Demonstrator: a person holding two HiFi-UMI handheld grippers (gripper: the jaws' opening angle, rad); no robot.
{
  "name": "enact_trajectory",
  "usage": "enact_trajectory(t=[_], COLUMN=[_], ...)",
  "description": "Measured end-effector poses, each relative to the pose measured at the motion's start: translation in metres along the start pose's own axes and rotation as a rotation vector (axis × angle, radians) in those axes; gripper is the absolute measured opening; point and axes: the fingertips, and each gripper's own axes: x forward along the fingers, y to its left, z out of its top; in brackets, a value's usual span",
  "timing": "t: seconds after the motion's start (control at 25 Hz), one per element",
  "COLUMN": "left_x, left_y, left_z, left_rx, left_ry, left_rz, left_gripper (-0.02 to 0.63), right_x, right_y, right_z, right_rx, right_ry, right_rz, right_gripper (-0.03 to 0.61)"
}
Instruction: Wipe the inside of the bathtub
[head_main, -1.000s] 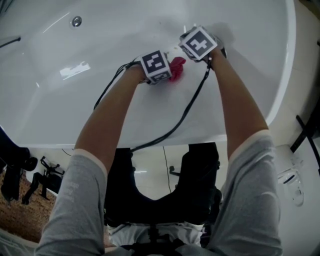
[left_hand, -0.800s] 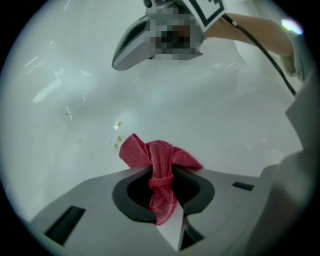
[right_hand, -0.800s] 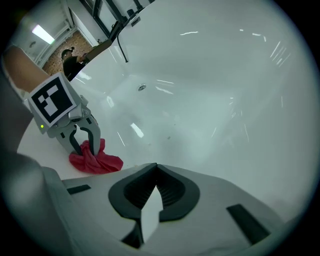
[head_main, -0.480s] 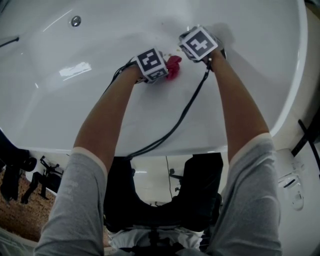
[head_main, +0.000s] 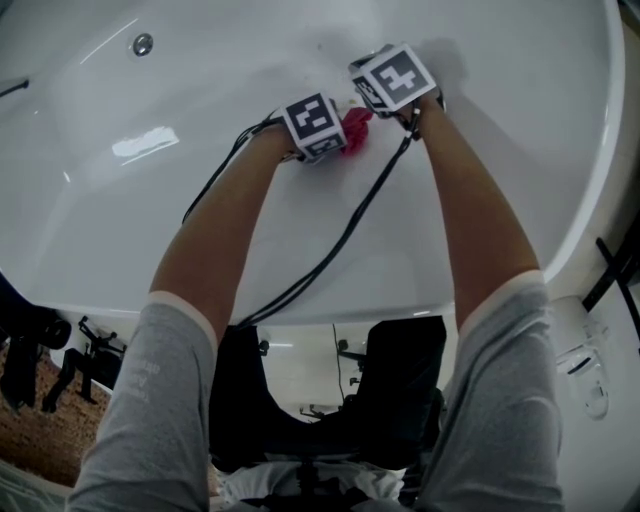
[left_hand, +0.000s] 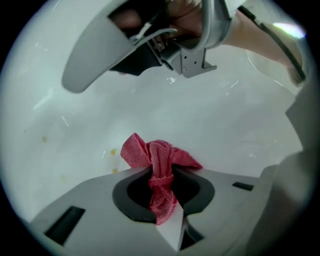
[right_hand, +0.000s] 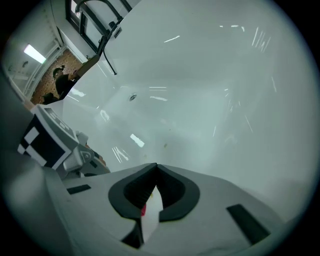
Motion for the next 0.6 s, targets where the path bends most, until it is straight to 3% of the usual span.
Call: enact_trajectory(t=[0.16, 0.32, 0.44, 0.6], left_x=[-0.011, -0.013, -0.004, 0.016], left_y=[0.019, 0.036, 0.043, 0.035], left_z=[-0.048, -0.067, -0.045, 0.003], left_rx=[-0.022, -0.009, 0.046, 0.032], left_ry=[0.094, 0.131, 0.087, -0.036], left_rz=[0.029, 0.08, 0.113, 0.062], left_gripper=[0.077, 0.077, 0.075, 0.075], right_x=[0.006, 0.014, 0.02, 0.021], right_y=[0.0, 0.003, 0.001, -0.005], right_z=[0.006, 0.007, 0.005, 0.003], right_rx=[-0.007, -0.008, -0.004, 0.032], right_ry=[0.004, 0.008, 0.006, -0.009], right_rz=[-0.007, -0.007, -0.009, -0.009], right_gripper=[0.009, 0.009, 0.009, 0.009])
